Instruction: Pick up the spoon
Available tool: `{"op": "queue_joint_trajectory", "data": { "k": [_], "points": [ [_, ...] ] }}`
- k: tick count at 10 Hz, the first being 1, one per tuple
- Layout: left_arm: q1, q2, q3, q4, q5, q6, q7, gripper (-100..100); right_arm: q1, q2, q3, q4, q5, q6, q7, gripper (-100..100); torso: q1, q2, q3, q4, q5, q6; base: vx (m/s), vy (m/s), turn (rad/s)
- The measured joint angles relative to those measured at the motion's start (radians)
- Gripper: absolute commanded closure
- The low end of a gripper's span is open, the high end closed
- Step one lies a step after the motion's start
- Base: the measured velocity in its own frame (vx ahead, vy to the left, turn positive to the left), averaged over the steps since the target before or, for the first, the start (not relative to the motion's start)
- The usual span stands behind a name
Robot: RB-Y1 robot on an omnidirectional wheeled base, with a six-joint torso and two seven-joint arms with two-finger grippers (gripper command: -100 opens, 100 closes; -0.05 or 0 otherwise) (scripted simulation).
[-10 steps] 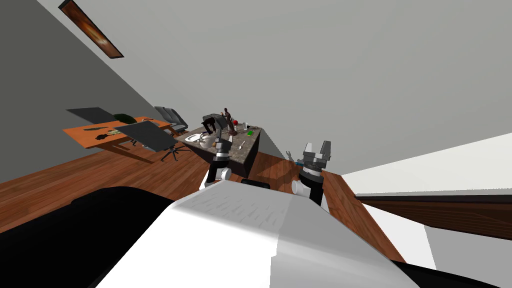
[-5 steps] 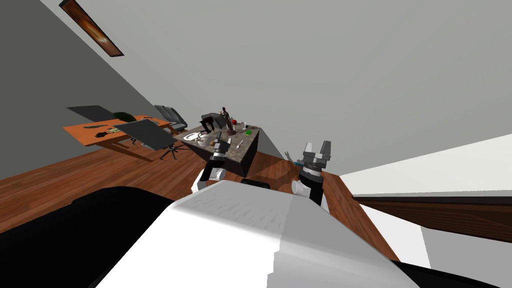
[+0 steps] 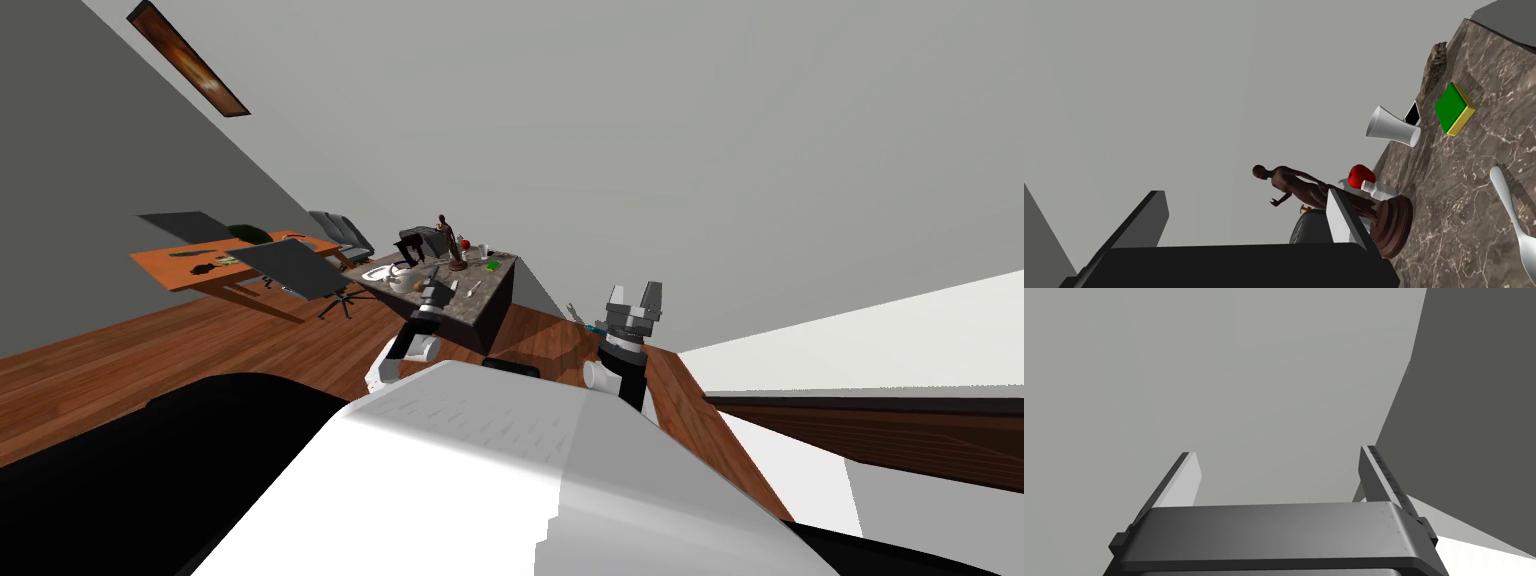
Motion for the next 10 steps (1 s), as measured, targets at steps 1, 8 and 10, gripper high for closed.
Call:
{"op": "queue_joint_trajectory", "data": {
  "k": [1,8,10],
  "points": [
    [-0.001,0.009,0.008,0.003,0.006,0.02,0.015,-100,0.0,0.0,0.0,0.0,0.0,0.0,0.0,0,0.001,0.0,0.0,0.0,0.0,0.0,0.018,-0.075,0.008],
    [0.009,0.116,0.109,0.022,0.089,0.185,0.161,-100,0.0,0.0,0.0,0.0,0.0,0.0,0.0,0,0.0,-0.001,-0.001,0.0,0.0,0.0,0.039,-0.079,0.009],
    [0.02,0.142,0.137,0.021,0.114,0.233,0.204,-100,0.0,0.0,0.0,0.0,0.0,0.0,0.0,0,0.0,-0.002,-0.001,0.0,0.0,0.0,0.051,-0.085,0.008]
  ]
}}
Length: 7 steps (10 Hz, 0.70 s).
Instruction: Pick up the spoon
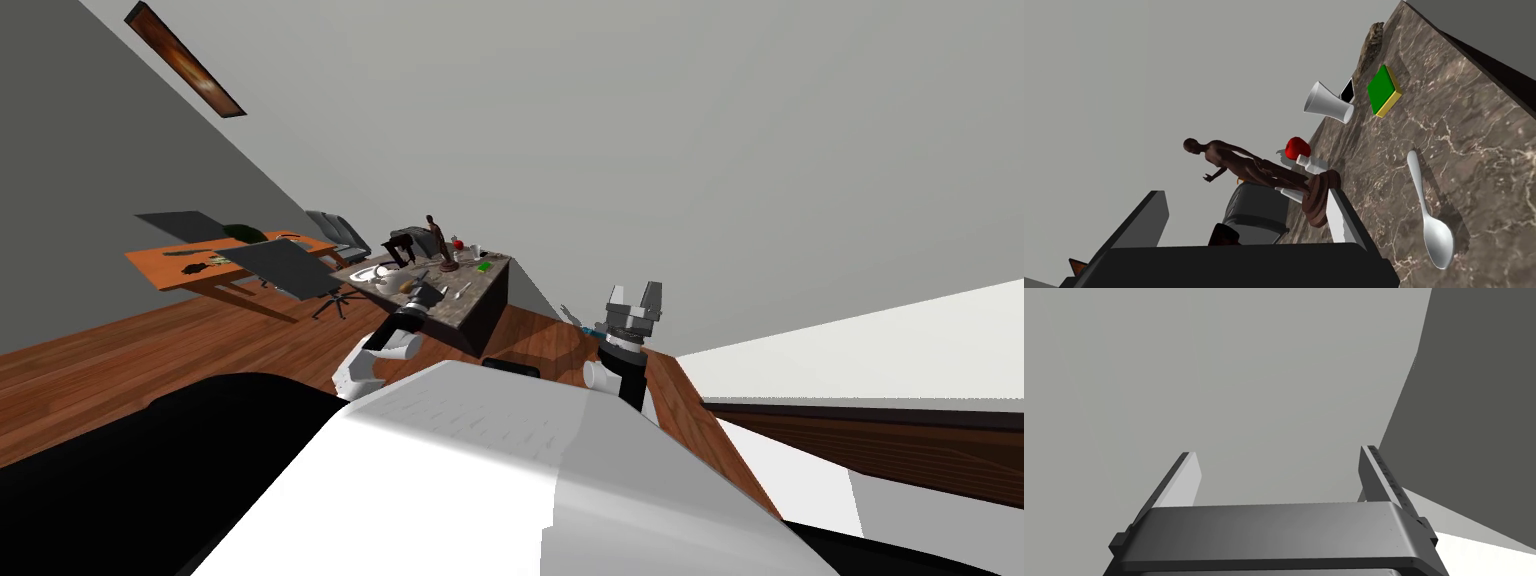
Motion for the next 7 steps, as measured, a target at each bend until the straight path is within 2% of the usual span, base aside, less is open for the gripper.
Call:
{"op": "queue_joint_trajectory", "data": {
  "k": [4,7],
  "points": [
    [0.007,0.041,0.05,0.008,0.046,0.105,0.079,-100,0.0,0.0,0.0,0.0,0.0,0.0,0.0,0,0.0,0.0,0.0,0.0,0.0,0.0,0.058,-0.079,0.004],
    [0.013,0.072,0.087,0.011,0.081,0.181,0.136,-100,0.0,0.0,0.0,0.0,0.0,0.0,0.0,0,0.003,-0.001,-0.001,0.0,0.001,0.0,0.058,-0.047,0.001]
  ]
}}
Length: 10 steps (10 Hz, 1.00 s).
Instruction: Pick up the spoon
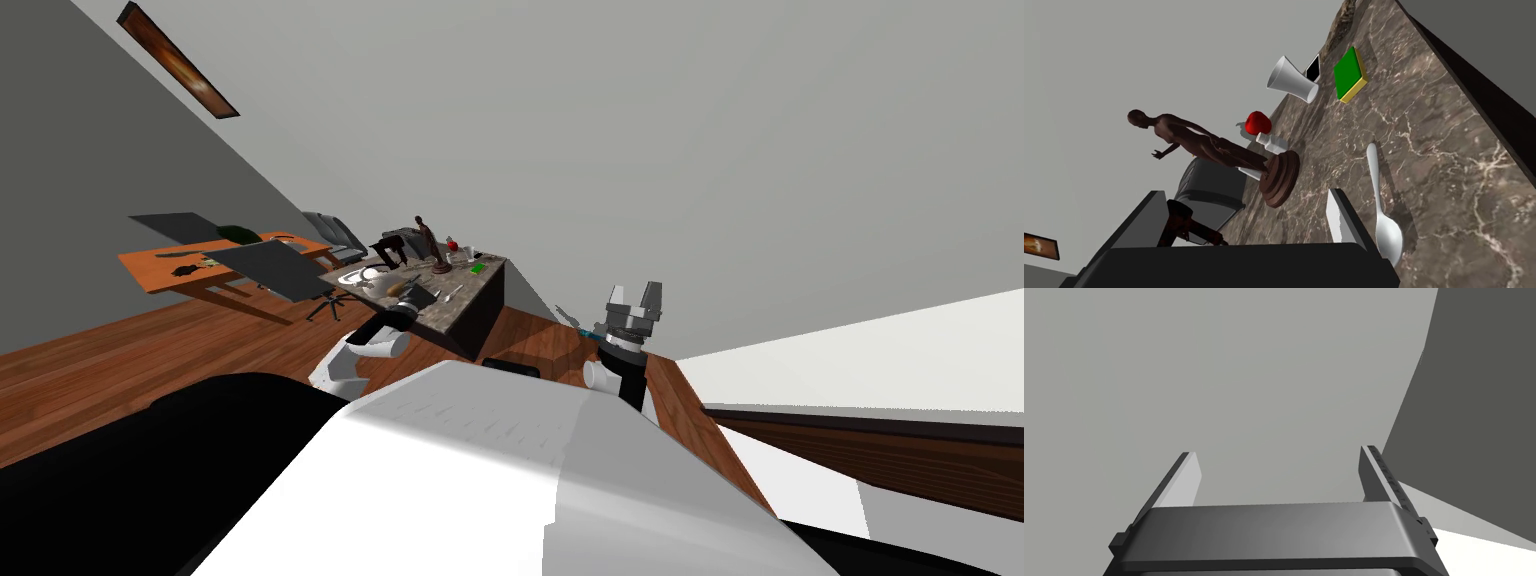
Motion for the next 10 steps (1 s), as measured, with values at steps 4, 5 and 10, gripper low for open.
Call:
{"op": "queue_joint_trajectory", "data": {
  "k": [4,5,10],
  "points": [
    [0.011,0.035,0.046,-0.007,0.044,0.102,0.059,-100,0.0,0.0,0.0,0.0,0.0,0.0,0.0,0,0.001,0.0,0.0,0.0,0.0,0.0,0.065,-0.045,-0.003],
    [0.016,0.044,0.054,-0.003,0.055,0.128,0.074,-100,0.0,0.0,0.0,0.0,0.0,0.0,0.0,0,0.001,0.0,0.0,0.0,0.0,0.0,0.073,-0.053,-0.01],
    [0.026,0.079,0.102,0.006,0.112,0.271,0.145,-100,0.0,0.0,0.0,0.0,0.0,0.0,0.0,0,0.001,-0.001,-0.001,0.0,0.0,0.0,0.083,-0.037,-0.009]
  ]
}}
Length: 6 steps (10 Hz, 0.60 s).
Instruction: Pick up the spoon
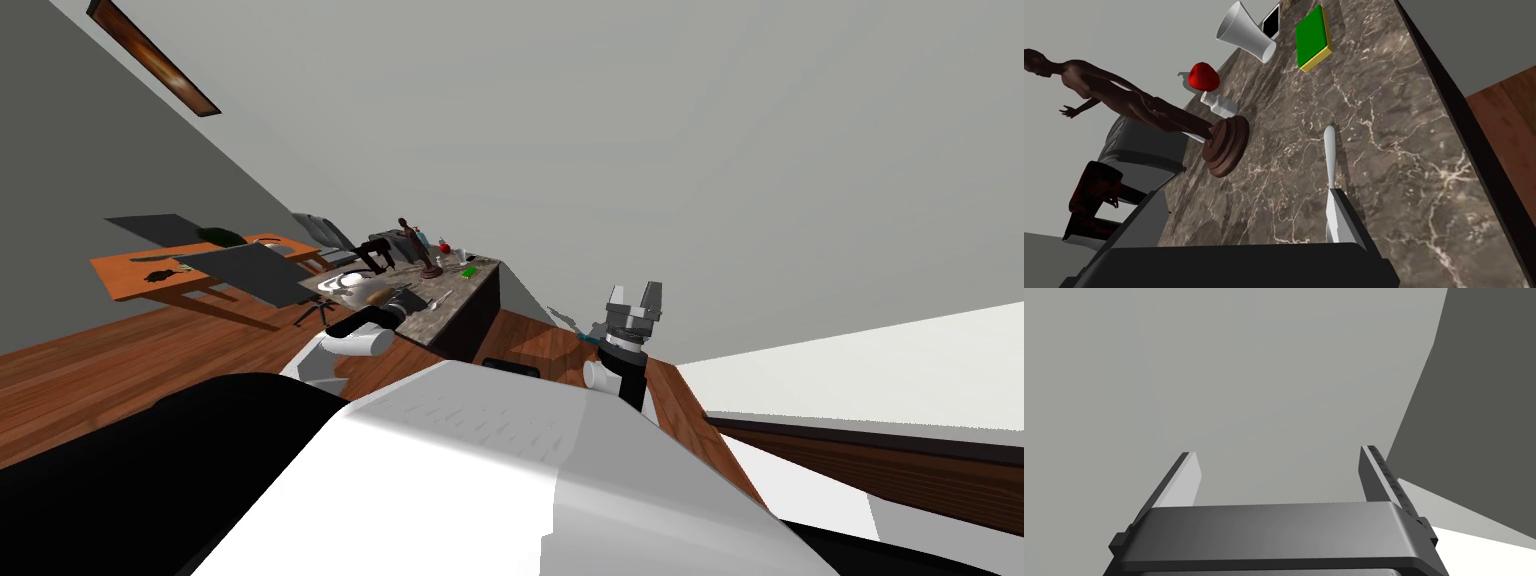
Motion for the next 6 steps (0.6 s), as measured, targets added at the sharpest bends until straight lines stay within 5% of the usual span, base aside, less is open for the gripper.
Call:
{"op": "queue_joint_trajectory", "data": {
  "k": [6],
  "points": [
    [0.024,0.035,0.05,-0.007,0.067,0.156,0.056,-100,0.0,0.0,0.0,0.0,0.0,0.0,0.0,0,0.002,0.001,0.0,0.0,0.001,0.0,0.062,-0.005,-0.011]
  ]
}}
